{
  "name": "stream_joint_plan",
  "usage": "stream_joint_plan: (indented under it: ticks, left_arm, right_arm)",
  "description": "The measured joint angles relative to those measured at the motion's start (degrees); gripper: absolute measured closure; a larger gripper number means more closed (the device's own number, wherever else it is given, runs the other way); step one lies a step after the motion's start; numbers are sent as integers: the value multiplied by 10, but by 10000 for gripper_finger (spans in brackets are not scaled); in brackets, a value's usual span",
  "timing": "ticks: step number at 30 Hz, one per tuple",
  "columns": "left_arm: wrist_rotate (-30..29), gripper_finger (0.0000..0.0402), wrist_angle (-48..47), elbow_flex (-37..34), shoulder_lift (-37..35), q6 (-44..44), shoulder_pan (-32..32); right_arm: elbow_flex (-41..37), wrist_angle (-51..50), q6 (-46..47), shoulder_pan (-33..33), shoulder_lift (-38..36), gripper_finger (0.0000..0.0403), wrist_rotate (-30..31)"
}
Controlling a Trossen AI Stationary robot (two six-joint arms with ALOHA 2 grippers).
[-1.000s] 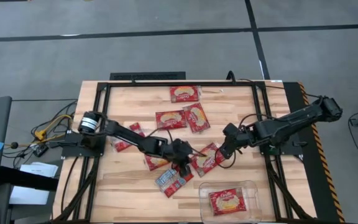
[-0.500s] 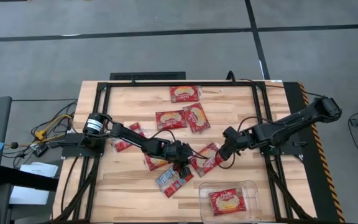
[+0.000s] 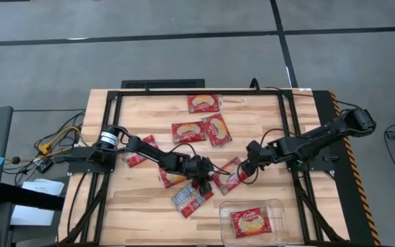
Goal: Sort popcorn bags into baskets
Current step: Put the red popcorn bag into the transparent bin
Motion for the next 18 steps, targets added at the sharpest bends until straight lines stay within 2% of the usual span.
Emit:
stream_joint_plan:
  ticks: [5, 9, 14, 18]
  left_arm:
    - [-9, 395, 0, 0, 0, -5, 2]
    - [-11, 395, 4, -1, 1, -12, 7]
    - [-16, 395, 5, -1, 1, -15, 10]
    - [-19, 395, 6, -1, 1, -19, 12]
  right_arm:
    - [-2, 37, -18, -1, 29, 57, -9]
    - [1, 77, -22, -4, 70, 66, -33]
    - [0, 135, -47, -4, 88, 92, -53]
    - [-2, 155, -57, -12, 87, 130, -72]
